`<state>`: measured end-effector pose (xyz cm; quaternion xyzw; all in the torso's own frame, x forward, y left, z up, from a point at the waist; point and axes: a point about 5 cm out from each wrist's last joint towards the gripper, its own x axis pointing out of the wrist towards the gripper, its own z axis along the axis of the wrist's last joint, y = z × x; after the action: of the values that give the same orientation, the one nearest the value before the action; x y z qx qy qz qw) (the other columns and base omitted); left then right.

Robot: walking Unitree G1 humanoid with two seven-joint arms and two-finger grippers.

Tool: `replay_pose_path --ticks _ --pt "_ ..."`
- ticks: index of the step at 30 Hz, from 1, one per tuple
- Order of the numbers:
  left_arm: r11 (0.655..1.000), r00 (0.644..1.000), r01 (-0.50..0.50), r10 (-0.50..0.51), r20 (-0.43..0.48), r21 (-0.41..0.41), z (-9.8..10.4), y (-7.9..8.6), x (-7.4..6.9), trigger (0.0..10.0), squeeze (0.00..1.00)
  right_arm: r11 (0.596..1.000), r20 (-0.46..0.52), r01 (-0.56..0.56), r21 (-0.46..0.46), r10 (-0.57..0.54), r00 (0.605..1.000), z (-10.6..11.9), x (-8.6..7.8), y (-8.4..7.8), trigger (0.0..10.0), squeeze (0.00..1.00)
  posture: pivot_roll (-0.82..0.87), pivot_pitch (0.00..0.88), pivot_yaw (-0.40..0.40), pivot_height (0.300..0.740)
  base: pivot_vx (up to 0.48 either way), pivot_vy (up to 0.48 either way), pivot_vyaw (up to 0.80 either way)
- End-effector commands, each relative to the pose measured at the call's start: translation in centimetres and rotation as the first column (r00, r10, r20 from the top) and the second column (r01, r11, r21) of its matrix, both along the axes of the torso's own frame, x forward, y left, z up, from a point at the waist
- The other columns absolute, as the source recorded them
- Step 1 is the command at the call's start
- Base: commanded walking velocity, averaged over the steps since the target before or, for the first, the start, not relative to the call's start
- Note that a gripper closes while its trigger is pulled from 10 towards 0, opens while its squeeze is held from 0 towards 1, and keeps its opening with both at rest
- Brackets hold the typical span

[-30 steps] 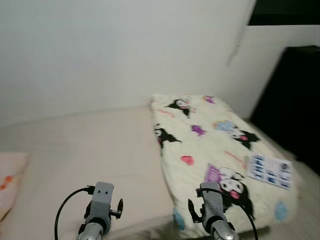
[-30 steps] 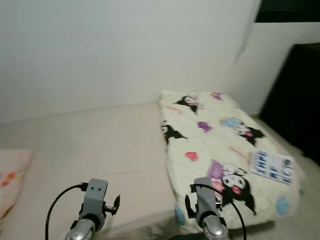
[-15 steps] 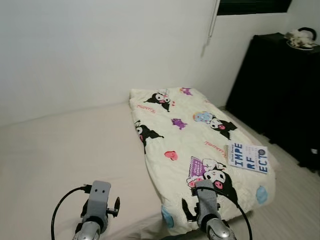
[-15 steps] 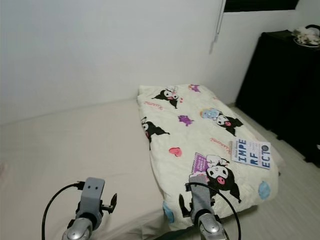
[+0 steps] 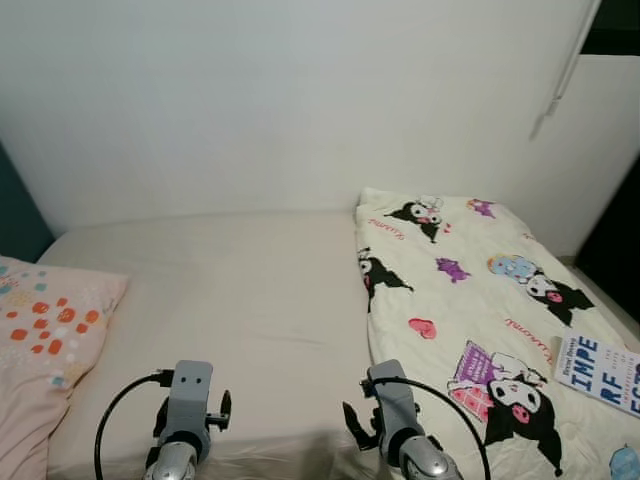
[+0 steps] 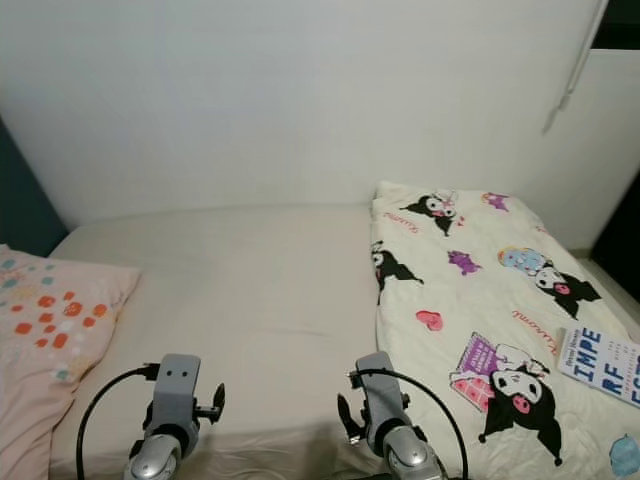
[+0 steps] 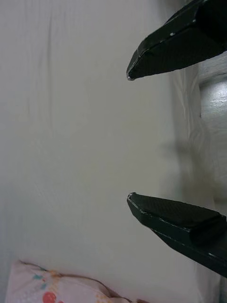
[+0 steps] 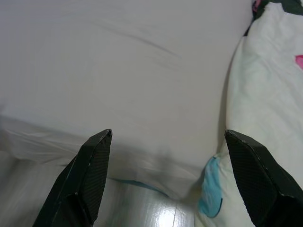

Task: Clean up the room

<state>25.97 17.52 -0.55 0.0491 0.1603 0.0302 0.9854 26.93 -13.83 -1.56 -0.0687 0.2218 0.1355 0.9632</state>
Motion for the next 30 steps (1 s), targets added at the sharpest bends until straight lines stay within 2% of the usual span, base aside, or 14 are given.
replay_pose_path --ticks 1,10,30 --pt "1.000 1.000 0.000 0.000 -0.009 -0.008 -0.07 -0.18 0.03 10.0 0.00 1.000 0.006 0.004 0.004 -0.004 1.000 0.04 -0.03 -0.16 10.0 0.00 -0.01 0.043 -0.039 0.740 0.000 0.000 0.00" --pt "1.000 1.000 0.020 -0.020 0.001 0.004 0.14 -0.47 0.13 10.0 0.00 1.000 0.006 0.008 0.010 -0.008 1.000 -0.04 -0.19 -0.30 10.0 0.00 -0.01 0.045 -0.039 0.740 0.000 -0.054 0.00" --pt "1.000 1.000 0.026 -0.026 -0.008 0.000 0.20 -0.39 0.17 10.0 0.00 1.000 0.001 -0.001 0.021 0.001 1.000 -0.16 -0.38 0.11 10.0 0.00 -0.01 0.039 -0.037 0.740 0.000 -0.473 0.00"
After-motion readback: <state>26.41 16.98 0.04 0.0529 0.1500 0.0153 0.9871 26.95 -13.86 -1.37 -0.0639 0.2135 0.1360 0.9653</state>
